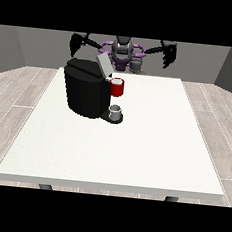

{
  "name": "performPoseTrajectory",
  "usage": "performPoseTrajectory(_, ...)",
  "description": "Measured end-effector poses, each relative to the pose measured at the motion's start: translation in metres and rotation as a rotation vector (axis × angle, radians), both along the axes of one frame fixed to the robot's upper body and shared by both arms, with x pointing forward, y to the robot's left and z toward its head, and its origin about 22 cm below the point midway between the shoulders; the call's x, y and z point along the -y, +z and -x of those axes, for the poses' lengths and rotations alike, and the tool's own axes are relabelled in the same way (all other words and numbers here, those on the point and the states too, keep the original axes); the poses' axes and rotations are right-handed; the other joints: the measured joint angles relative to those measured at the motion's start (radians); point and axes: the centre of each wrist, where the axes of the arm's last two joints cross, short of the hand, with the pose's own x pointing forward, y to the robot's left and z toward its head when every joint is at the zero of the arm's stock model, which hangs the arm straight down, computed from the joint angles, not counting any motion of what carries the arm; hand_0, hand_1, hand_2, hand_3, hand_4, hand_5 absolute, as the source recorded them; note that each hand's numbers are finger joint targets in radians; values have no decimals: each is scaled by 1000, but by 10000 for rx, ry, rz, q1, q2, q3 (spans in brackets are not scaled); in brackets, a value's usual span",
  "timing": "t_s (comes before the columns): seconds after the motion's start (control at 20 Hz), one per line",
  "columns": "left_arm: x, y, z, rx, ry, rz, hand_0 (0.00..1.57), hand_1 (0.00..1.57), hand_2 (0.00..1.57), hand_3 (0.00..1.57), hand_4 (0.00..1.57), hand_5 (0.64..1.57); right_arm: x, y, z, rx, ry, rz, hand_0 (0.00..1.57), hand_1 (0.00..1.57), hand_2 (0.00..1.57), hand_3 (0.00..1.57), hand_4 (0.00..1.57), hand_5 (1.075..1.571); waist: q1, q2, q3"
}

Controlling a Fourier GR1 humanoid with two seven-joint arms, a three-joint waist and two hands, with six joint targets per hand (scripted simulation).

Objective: Insert the coffee pod into the coffee machine and close the lid

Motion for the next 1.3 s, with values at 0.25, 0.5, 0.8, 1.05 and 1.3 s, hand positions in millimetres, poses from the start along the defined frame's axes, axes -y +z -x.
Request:
performPoseTrajectory(0.25,-4,-20,21,-571,267,333,0,0,0,0,390,1571,2,32,-17,481,923,329,0,0,0,0,251,1571,338,-389,2)
performPoseTrajectory(0.5,-2,-14,24,-433,285,859,0,0,0,0,411,1571,6,50,-29,912,1163,696,0,0,0,0,0,1571,766,-108,6)
performPoseTrajectory(0.8,3,1,27,-66,85,1065,0,0,0,0,366,1571,24,69,-51,946,724,254,0,0,0,0,0,1571,1230,450,9)
performPoseTrajectory(1.05,9,17,27,381,17,1148,0,0,0,0,356,1571,23,76,-67,804,480,-609,0,0,0,0,97,1571,1509,900,11)
performPoseTrajectory(1.3,10,31,35,843,186,1067,0,0,0,0,265,1571,19,86,-81,767,552,-1025,0,0,0,0,56,1571,1450,1452,8)
